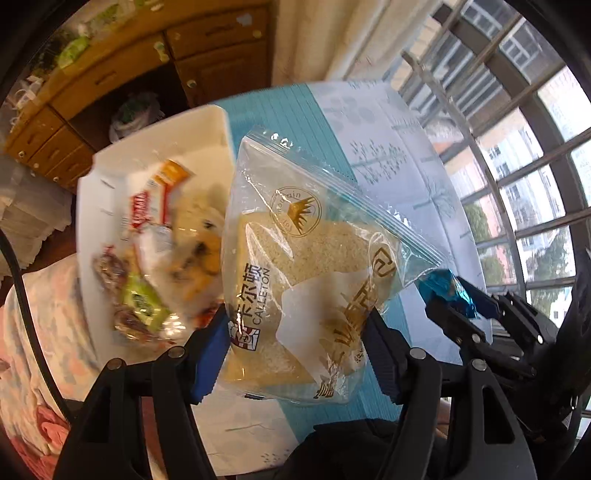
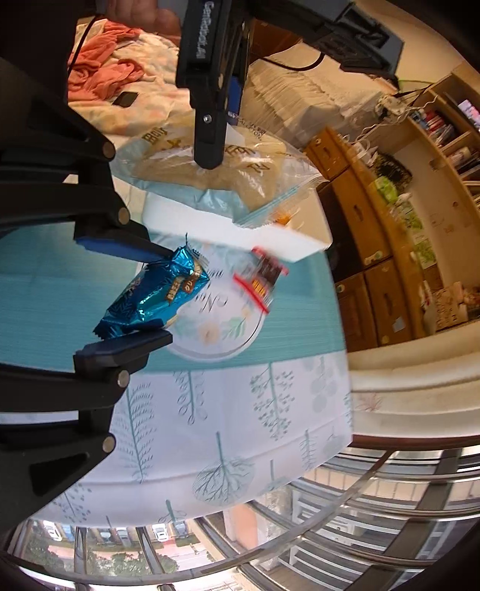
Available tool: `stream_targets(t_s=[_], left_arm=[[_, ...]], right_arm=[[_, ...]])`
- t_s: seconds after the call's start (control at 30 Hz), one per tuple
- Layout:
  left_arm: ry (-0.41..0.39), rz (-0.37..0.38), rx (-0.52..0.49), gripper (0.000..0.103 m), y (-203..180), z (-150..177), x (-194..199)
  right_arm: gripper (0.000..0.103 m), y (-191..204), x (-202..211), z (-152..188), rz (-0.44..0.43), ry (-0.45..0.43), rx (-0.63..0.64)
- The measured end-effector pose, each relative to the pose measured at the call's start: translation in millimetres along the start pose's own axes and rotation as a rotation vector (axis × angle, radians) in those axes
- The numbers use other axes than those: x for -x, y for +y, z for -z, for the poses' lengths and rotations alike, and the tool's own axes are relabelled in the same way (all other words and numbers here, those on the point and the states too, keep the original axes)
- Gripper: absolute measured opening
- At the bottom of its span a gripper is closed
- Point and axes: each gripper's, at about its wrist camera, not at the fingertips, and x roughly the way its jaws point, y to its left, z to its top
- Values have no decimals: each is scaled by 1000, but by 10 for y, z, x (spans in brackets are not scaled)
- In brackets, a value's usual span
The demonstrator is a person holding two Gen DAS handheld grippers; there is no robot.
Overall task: Organize snacks
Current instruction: 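Carry the bread bag into the tray with left tool while right tool drops the blue candy in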
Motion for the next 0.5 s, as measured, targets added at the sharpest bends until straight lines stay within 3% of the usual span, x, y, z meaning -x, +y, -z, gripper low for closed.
stream_targets(t_s=[0.17,0.5], left_arm=[[-76,-4,13,67,366,68,209],[-279,58,41,67,1128,254,503]], right_arm=[[38,336,16,-38,-22,-43,-6],[38,945,-224,-73,-68,-94,-15]])
